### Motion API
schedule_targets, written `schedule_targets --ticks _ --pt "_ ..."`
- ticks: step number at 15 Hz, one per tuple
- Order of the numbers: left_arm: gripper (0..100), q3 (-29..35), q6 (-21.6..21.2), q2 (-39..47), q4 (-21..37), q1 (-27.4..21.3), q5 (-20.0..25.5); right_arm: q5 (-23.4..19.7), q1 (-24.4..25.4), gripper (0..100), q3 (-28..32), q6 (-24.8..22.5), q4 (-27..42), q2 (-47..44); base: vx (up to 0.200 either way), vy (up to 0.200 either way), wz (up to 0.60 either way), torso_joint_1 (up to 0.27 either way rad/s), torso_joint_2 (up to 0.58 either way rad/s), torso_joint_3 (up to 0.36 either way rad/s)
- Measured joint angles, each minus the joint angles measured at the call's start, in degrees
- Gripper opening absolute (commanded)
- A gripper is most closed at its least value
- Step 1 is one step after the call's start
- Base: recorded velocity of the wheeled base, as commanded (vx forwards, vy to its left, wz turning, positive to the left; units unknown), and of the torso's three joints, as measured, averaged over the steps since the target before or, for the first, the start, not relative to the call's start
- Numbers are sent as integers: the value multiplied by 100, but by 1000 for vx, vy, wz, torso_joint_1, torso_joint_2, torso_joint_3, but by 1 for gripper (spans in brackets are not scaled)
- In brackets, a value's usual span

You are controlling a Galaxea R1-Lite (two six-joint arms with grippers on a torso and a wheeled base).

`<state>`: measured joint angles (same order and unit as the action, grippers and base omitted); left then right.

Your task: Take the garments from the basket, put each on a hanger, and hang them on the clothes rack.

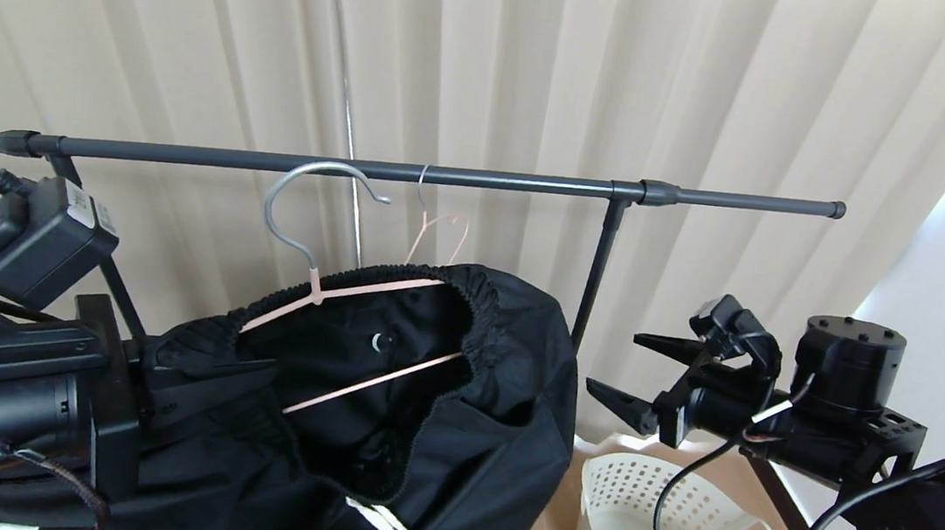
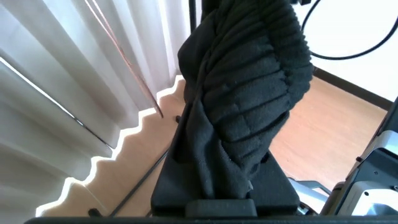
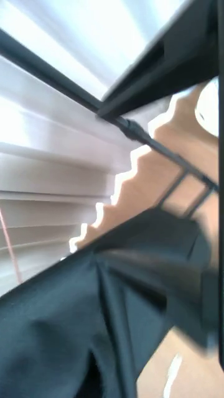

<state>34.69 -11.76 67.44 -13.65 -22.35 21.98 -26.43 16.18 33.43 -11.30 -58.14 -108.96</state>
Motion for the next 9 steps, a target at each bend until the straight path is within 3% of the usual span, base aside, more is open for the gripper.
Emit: schedule_targets --ticks 4,9 --pt "0 20 57 59 -6 9 -4 -56 74 100 -293 -216 -7 306 0 0 0 0 0 0" --pt "0 28 701 229 -9 18 -279 38 562 100 -435 -82 24 929 0 0 0 0 0 0"
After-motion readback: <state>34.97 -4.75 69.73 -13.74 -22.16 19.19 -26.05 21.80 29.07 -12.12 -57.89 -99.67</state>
